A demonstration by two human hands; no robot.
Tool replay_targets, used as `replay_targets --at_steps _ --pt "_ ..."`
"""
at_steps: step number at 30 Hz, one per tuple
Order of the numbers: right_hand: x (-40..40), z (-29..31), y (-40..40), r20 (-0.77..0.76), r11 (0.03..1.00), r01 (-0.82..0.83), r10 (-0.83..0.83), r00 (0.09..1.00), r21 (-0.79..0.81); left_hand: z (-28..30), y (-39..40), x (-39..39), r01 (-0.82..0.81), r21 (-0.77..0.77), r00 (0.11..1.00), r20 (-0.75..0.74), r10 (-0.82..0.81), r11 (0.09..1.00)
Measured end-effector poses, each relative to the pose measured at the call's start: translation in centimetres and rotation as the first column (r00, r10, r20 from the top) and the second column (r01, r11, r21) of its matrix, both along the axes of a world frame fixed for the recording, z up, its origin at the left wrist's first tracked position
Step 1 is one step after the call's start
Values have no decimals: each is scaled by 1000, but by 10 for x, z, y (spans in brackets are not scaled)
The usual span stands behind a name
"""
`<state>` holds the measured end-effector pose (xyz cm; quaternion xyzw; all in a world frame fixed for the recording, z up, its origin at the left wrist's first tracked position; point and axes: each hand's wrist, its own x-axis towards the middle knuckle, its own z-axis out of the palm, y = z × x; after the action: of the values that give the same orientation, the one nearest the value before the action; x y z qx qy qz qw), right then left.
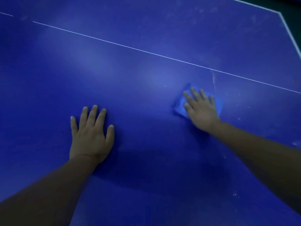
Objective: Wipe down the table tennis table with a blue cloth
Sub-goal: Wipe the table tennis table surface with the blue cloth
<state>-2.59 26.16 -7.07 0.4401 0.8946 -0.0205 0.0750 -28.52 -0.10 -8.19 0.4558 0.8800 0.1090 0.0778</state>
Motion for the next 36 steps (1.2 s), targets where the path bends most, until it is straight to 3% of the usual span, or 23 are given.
replay_targets --at_steps 1,2,7,10,12,14,16,18,20,21,23,25,26,27,29,32,33,34,36 --pt "1 1 9 -8 994 110 -110 994 -25 0 0 0 1 -5 1000 4 -1 1000" --pt "0 2 5 -29 993 112 -113 993 -20 0 0 -1 0 -8 1000 13 1 1000" --pt "-42 -12 -85 -129 964 -257 264 956 69 4 4 2 -9 -1 999 34 9 1000" --pt "-106 -12 -85 -217 941 -339 326 920 -23 4 5 0 -22 10 999 41 21 1000" --pt "-130 -12 -50 -171 925 -379 371 913 -19 4 7 0 -26 -4 999 46 26 1000" --pt "-126 -11 13 -49 955 -294 296 954 29 4 8 1 -21 -17 999 49 22 1000" --pt "-91 -10 82 -34 999 4 -2 999 46 5 8 0 -16 -19 999 51 17 1000" --pt "-54 -6 125 -105 958 287 -286 952 -12 4 9 -1 -17 -20 998 53 18 1000" --pt "-53 -6 122 -118 917 397 -398 910 -32 0 8 -2 -14 -32 999 39 15 999" --pt "-65 -8 106 -108 929 370 -368 924 -1 -3 7 -3 -15 -36 1000 27 16 999" --pt "-95 -15 64 -84 989 147 -145 986 23 -9 8 -7 -20 -45 1000 13 20 999" --pt "-110 -15 44 -77 995 -94 92 993 -20 -17 6 -11 -6 -61 1000 14 7 998" --pt "-109 -12 55 -62 991 -132 129 990 -36 -21 5 -13 6 -57 1000 16 -6 998" --pt "-101 -10 74 -43 996 -84 84 996 -11 -24 4 -15 13 -49 1000 18 -12 999" --pt "-75 -6 119 -48 982 189 -187 981 23 -29 2 -17 12 -44 1000 10 -12 999" --pt "-52 0 148 -168 813 576 -581 796 -85 -34 1 -19 20 -41 999 -41 -21 999" --pt "-63 -2 139 -180 799 596 -599 780 -81 -36 1 -21 24 -42 998 -49 -27 999" --pt "-80 -5 123 -184 838 544 -543 819 -50 -37 0 -22 24 -41 999 -44 -26 999" --pt "-112 -13 89 -172 966 257 -254 952 -5 -40 0 -23 15 -49 1000 -20 -16 999"
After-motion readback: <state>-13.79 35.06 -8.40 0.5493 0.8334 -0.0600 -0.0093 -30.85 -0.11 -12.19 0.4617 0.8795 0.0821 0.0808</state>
